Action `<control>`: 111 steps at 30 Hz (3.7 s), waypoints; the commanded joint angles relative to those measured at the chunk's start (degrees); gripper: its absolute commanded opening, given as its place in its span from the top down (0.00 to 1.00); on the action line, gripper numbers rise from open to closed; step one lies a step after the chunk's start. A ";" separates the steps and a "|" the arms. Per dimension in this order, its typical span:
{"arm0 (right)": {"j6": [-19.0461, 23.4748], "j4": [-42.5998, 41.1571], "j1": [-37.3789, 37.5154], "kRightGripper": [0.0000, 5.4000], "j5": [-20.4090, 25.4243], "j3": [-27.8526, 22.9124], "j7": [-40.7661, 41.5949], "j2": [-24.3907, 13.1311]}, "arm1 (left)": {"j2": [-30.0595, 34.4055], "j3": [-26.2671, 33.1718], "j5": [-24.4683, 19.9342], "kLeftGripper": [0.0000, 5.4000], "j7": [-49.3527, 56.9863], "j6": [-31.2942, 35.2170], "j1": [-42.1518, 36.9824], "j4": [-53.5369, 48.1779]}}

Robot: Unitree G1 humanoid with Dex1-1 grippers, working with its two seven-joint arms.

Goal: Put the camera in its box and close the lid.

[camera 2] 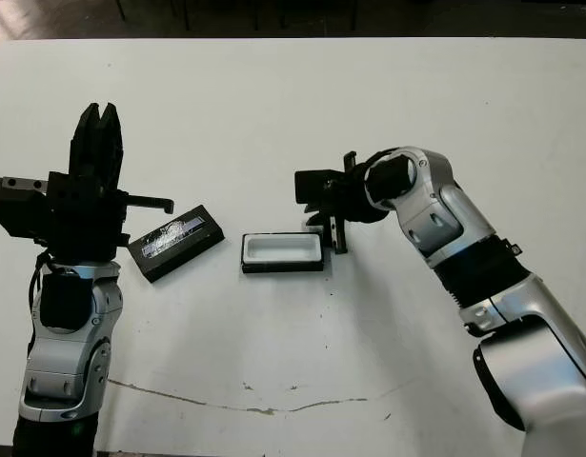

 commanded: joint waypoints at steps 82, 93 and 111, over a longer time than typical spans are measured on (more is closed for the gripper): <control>16.09 -30.56 36.74 0.86 32.84 -35.97 -31.66 -3.14 | 1.15 2.31 -0.93 1.00 -2.02 0.65 1.77 0.31; 17.97 -30.25 36.05 0.40 33.15 -34.41 -30.31 -4.95 | 1.50 2.59 -1.43 1.00 -2.22 0.40 1.77 0.60; 22.53 -30.22 34.90 0.00 34.69 -33.35 -32.70 -3.39 | 1.98 3.03 -1.73 1.00 -2.72 0.06 2.09 1.01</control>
